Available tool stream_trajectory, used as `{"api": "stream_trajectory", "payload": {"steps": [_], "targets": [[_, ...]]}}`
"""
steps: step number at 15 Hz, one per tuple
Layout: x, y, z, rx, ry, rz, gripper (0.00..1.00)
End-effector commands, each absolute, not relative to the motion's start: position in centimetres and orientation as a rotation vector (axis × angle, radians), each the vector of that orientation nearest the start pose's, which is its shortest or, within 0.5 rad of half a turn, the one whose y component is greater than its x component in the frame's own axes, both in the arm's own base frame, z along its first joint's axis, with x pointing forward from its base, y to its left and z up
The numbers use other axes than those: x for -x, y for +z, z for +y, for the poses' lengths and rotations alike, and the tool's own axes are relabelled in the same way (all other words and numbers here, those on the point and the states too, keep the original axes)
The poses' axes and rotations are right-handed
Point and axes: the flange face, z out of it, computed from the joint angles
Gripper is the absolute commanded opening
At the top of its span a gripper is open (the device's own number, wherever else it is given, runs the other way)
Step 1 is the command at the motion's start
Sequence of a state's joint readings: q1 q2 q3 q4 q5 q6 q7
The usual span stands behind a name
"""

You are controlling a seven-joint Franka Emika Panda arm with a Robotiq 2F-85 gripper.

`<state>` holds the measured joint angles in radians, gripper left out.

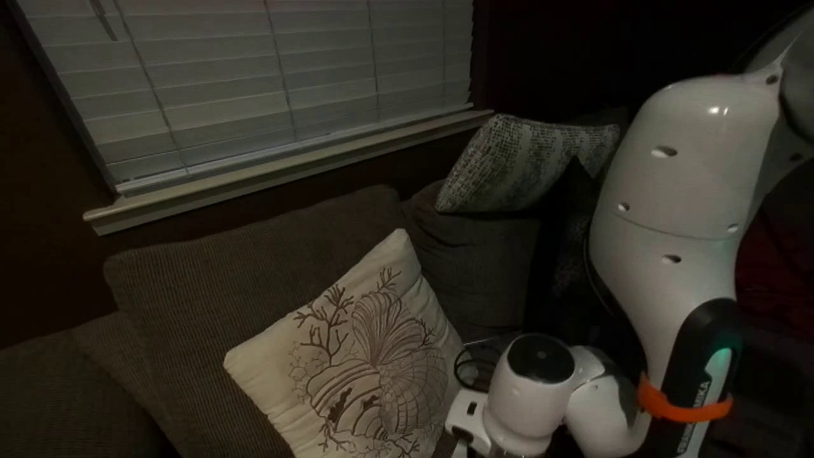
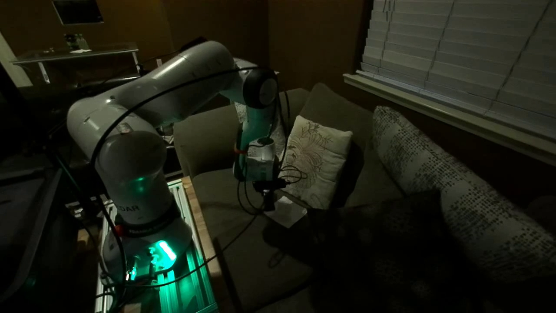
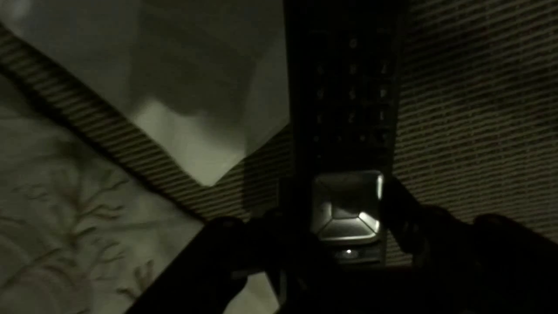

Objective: Put the remote control on the backrest of the sofa.

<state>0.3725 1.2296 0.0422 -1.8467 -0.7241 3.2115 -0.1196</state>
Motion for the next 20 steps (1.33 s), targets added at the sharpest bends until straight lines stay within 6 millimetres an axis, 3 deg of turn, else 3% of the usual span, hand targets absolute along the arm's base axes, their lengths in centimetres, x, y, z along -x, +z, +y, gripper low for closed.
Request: {"api": "stream_trajectory", "payload": {"steps": [1, 5, 6, 7, 12, 13, 17, 20], "targets": [[-45.1, -3.1, 23.0, 2.608, -0.362, -1.664, 0.28], [-46.5, 3.6, 17.8, 2.699, -0.445, -1.578, 0.28], [-47.8, -0.3, 19.4, 2.676, -0.448, -1.626, 0.28], [-48.1, 0.9, 18.7, 2.689, -0.461, -1.614, 0.53], [-47.4, -0.4, 19.1, 2.678, -0.431, -1.625, 0.53], [-47.4, -0.5, 19.1, 2.677, -0.43, -1.626, 0.28], [-51.3, 3.0, 18.7, 2.791, -0.536, -1.473, 0.28], [-55.2, 7.6, 17.7, 2.743, -0.639, -1.502, 0.28]]}}
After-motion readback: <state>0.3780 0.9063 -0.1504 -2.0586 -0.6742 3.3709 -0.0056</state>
